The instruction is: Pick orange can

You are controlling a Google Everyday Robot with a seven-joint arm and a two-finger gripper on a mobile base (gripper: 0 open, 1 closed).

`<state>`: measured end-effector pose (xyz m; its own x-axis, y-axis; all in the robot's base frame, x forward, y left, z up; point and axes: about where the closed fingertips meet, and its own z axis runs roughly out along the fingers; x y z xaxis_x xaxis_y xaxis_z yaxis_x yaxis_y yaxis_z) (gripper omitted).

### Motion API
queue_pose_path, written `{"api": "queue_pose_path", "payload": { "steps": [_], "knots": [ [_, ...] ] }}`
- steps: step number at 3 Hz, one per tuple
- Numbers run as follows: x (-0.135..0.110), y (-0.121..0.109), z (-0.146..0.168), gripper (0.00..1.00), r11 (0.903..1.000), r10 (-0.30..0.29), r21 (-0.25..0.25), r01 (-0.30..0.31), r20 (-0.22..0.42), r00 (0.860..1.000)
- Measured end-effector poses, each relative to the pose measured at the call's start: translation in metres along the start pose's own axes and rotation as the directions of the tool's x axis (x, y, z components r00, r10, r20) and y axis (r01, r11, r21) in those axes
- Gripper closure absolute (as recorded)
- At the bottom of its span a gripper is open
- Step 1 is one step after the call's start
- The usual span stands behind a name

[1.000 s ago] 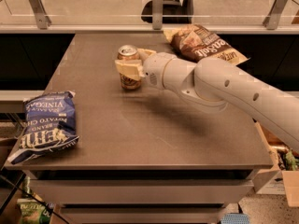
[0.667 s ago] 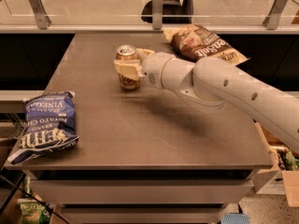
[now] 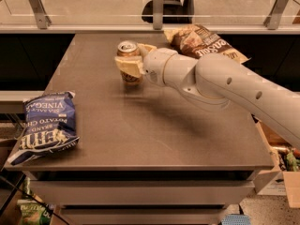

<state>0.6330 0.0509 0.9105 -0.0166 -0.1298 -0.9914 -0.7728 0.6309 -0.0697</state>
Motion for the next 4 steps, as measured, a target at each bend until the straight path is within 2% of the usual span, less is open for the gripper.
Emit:
{"api": "queue_pose_path", "payload": {
  "steps": [1, 2, 4],
  "knots": [
    [-0.017, -0.006, -0.005, 1.0, 0.9963, -0.085, 0.008, 0.085, 0.002, 0.996],
    [-0.036, -0.012, -0.011, 1.0, 0.9876, -0.156, 0.014, 0.156, 0.004, 0.988],
    [-0.076, -0.005, -0.025, 1.0, 0.9699, -0.243, 0.01, 0.243, -0.011, 0.97]
  ]
}}
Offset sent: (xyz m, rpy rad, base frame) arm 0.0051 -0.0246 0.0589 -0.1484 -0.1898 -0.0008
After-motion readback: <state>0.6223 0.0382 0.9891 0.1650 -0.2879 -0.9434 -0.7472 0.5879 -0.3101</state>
